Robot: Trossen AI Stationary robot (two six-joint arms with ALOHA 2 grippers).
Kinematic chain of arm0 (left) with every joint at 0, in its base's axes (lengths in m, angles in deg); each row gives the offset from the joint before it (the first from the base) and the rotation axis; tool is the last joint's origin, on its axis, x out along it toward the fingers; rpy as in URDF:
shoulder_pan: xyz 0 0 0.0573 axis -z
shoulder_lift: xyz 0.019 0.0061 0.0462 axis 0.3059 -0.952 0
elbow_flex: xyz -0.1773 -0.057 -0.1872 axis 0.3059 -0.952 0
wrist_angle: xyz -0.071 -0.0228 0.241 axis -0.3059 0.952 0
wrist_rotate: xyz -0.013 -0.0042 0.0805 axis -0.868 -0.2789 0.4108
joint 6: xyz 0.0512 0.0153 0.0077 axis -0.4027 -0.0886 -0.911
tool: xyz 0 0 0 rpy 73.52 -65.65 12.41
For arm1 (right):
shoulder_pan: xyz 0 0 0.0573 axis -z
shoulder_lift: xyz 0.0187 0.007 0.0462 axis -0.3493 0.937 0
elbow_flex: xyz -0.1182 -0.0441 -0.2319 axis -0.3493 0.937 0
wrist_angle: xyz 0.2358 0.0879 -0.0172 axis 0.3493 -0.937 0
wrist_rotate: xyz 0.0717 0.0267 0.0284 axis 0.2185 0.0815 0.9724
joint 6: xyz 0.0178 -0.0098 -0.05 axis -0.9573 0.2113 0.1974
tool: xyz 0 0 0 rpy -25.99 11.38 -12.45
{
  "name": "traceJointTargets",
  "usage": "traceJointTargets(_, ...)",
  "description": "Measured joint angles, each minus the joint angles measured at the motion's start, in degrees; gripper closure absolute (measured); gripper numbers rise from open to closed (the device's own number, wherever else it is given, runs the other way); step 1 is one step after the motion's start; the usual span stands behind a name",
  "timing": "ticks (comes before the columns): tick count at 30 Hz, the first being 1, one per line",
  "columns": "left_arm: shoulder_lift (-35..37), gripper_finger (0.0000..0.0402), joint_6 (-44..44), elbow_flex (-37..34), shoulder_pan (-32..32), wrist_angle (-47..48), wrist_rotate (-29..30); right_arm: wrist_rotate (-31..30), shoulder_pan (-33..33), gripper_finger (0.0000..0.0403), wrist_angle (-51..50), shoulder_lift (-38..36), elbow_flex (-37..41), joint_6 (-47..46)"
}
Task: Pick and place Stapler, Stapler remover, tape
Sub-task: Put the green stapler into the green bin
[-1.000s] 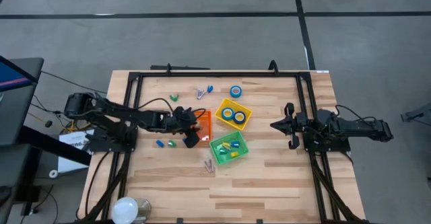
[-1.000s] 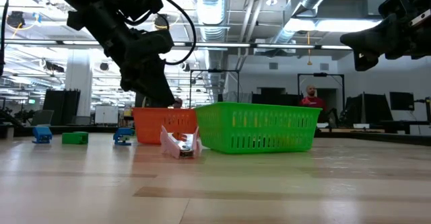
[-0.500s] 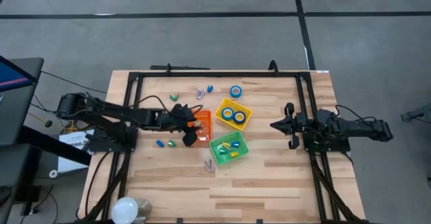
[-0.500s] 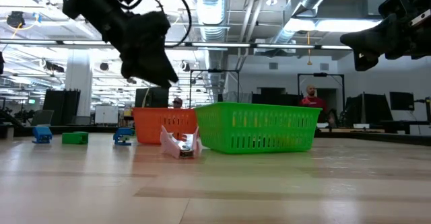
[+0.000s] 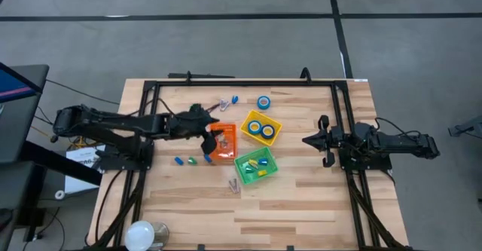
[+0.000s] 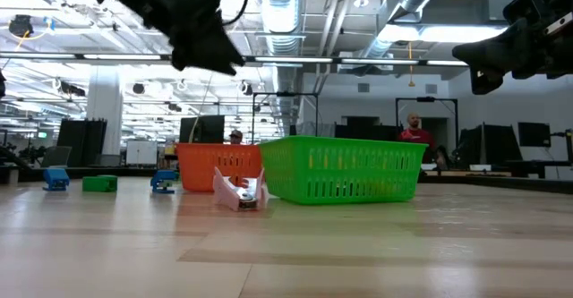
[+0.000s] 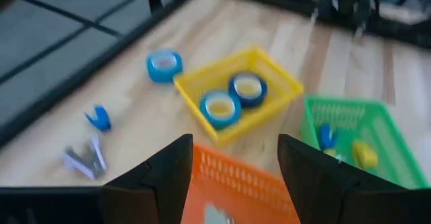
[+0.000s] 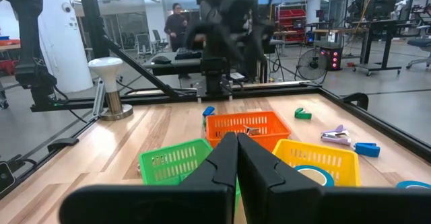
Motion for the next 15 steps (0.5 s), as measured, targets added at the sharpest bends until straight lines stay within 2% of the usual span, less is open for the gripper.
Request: traceJointTargets(15,0.17,0.0194,-7.26,8.04,-8.77,1.12,0.02,0.00,-0.01,0.0402,0.00,-0.01,0.02,0.00)
